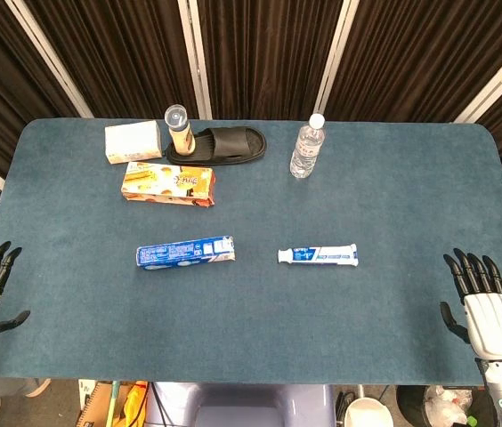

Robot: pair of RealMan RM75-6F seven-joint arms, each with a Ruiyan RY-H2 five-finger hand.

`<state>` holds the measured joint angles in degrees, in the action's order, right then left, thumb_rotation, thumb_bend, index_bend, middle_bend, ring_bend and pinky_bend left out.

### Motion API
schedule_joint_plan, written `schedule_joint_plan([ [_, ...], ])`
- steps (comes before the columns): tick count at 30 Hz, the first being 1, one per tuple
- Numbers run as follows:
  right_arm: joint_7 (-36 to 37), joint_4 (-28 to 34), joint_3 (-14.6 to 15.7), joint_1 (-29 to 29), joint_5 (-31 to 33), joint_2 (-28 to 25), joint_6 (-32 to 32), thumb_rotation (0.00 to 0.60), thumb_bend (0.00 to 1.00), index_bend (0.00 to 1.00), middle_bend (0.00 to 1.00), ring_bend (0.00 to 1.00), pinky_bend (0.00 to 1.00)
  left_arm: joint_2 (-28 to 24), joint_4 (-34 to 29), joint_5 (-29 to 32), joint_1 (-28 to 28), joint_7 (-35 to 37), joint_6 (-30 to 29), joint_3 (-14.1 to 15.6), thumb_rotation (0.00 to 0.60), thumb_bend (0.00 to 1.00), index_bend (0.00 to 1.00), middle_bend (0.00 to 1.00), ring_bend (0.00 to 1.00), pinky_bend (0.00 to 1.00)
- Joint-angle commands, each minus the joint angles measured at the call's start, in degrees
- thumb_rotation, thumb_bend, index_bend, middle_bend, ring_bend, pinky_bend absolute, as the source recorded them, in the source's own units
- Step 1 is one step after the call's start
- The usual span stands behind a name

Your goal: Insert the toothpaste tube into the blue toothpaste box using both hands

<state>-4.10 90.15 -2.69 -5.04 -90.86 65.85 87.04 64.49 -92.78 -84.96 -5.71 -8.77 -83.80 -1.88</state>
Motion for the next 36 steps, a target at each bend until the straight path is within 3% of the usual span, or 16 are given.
schedule_joint_plan([
  [1, -0.1, 0.1, 0.1, 0.0, -0.1, 0.0, 0.0, 0.600, 0.42, 0.00, 0.00, 0.00, 0.00, 0.0, 0.0, 0.0, 0.0, -0.1, -0.2, 0.0, 0.600, 0.03, 0.00, 0.00, 0.00, 0.00],
  [16, -0.2, 0.9, 0.3, 0.2, 0.6, -0.2, -0.5, 0.600, 0.43, 0.00, 0.00, 0.00, 0.00, -0.5, -1.4, 1.9, -0.1, -0.1, 1.6, 0.0, 0.600, 0.03, 0.00, 0.00, 0.00, 0.00],
  [21, 0.3, 1.4, 0.4, 0.1, 1.0, -0.4, -1.1, 0.600, 0.43, 0.00, 0.00, 0.00, 0.00, -1.0, -3.4, 3.2, -0.9, -1.2, 2.9, -0.7, 0.600, 0.03, 0.00, 0.00, 0.00, 0.05],
  [30, 2.0, 2.3, 0.2, 0.1, 2.2, -1.0, -1.9, 0.600, 0.43, 0.00, 0.00, 0.00, 0.00, -0.8, -10.6, 8.5, -8.3, -7.9, 10.1, -6.3, 0.600, 0.03, 0.00, 0.00, 0.01, 0.09],
  [36, 2.4, 2.8, 0.2, 0.0, 2.4, -1.3, -2.3, 0.600, 0.43, 0.00, 0.00, 0.00, 0.00, 2.9, -12.1, 14.5, -16.2, -16.1, 16.9, -10.8, 0.600, 0.08, 0.04, 0.10, 0.15, 0.25],
])
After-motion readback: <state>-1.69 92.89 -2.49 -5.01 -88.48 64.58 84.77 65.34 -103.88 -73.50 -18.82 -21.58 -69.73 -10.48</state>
